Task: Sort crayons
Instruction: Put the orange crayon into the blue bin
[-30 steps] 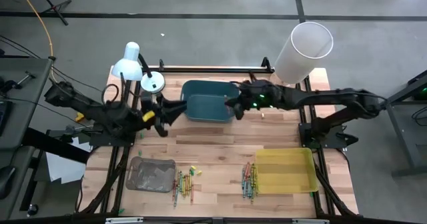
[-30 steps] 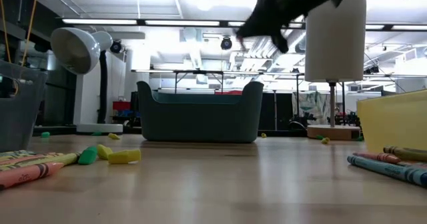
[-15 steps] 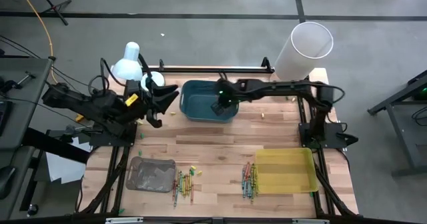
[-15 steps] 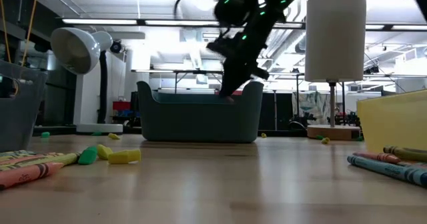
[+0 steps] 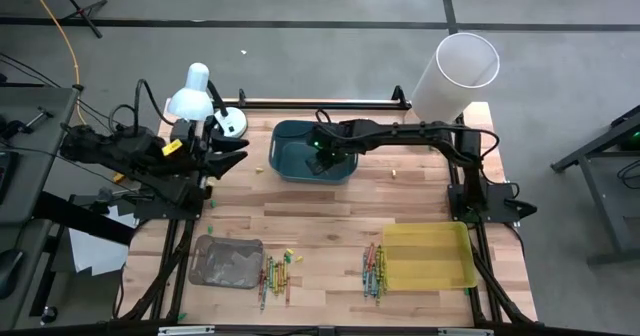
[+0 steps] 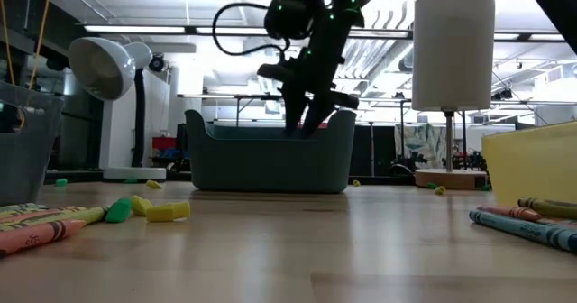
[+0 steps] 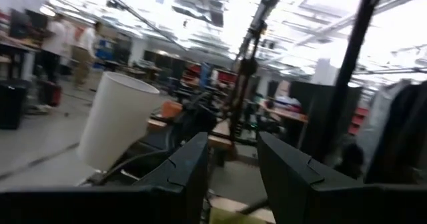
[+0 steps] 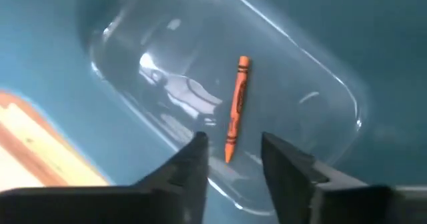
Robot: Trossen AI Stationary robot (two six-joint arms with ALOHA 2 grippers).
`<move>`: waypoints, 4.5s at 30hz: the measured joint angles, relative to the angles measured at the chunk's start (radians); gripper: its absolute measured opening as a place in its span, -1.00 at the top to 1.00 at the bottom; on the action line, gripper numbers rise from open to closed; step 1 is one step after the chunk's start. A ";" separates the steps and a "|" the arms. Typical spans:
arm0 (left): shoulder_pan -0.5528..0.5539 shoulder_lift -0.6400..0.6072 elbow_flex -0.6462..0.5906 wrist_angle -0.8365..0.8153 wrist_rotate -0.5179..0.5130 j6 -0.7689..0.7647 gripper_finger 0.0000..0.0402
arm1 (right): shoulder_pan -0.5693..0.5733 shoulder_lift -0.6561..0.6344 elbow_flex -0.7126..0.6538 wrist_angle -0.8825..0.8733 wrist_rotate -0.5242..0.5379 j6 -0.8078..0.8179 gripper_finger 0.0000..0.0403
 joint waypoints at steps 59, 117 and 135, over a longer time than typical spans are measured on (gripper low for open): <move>-0.371 1.430 0.831 -1.045 0.303 -1.610 0.68 | 0.746 -0.480 -0.003 -0.649 0.465 0.207 -0.02; -0.320 1.505 0.821 -1.086 0.464 -1.778 0.58 | 0.747 -0.480 -0.003 -0.665 0.470 0.251 -0.02; -0.310 1.527 0.821 -1.061 0.465 -1.771 0.58 | 0.747 -0.480 -0.003 -0.666 0.470 0.251 -0.02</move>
